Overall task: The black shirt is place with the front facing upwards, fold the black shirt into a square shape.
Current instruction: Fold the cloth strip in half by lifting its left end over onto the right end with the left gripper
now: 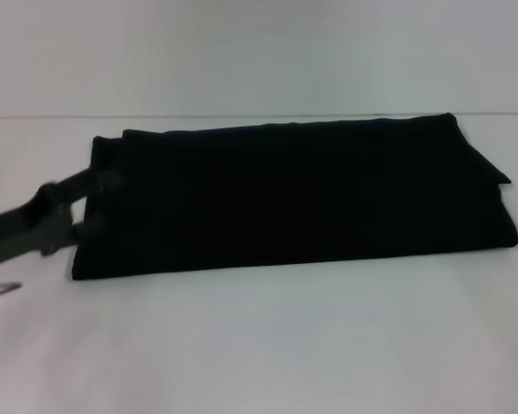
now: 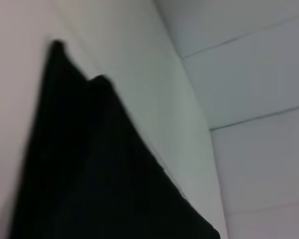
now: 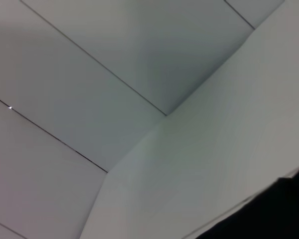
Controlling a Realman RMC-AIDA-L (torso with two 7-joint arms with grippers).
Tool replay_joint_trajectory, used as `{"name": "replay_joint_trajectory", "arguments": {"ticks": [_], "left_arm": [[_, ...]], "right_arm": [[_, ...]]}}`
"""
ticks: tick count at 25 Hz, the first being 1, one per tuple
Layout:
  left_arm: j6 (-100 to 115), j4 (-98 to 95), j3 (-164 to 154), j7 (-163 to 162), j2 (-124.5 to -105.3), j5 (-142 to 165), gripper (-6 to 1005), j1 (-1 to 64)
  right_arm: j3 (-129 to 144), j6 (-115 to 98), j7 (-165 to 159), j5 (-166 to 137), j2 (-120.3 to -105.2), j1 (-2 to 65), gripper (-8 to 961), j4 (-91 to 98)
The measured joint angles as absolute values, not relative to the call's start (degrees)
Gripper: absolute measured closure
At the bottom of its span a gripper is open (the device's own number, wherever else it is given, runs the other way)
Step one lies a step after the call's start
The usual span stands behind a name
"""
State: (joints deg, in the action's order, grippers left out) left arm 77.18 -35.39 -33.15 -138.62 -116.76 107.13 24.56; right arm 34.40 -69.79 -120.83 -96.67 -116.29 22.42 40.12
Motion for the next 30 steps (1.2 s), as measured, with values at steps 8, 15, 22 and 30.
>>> {"name": "replay_joint_trajectory", "arguments": {"ticks": [8, 15, 22, 30], "left_arm": [[75.72, -32.56, -30.05, -144.14, -116.57, 107.32, 48, 19.58], [74.86, -31.13, -29.86, -146.96, -116.92, 107.62, 52, 18.35], [72.09, -29.48, -30.22, -148.27, -117.10, 108.83, 52, 19.01], [70.31, -28.85, -30.19, -148.41, -117.19, 109.60, 51, 19.92]], "right_arm": [[34.47, -70.11, -118.30, -96.87, -116.30, 22.90, 38, 39.40], [34.57, -70.24, -117.28, -96.84, -116.37, 23.17, 40, 39.37], [34.15, -70.32, -116.64, -96.78, -116.39, 22.72, 41, 39.37], [34.19, -70.77, -116.55, -96.76, -116.56, 22.45, 43, 39.37]]}}
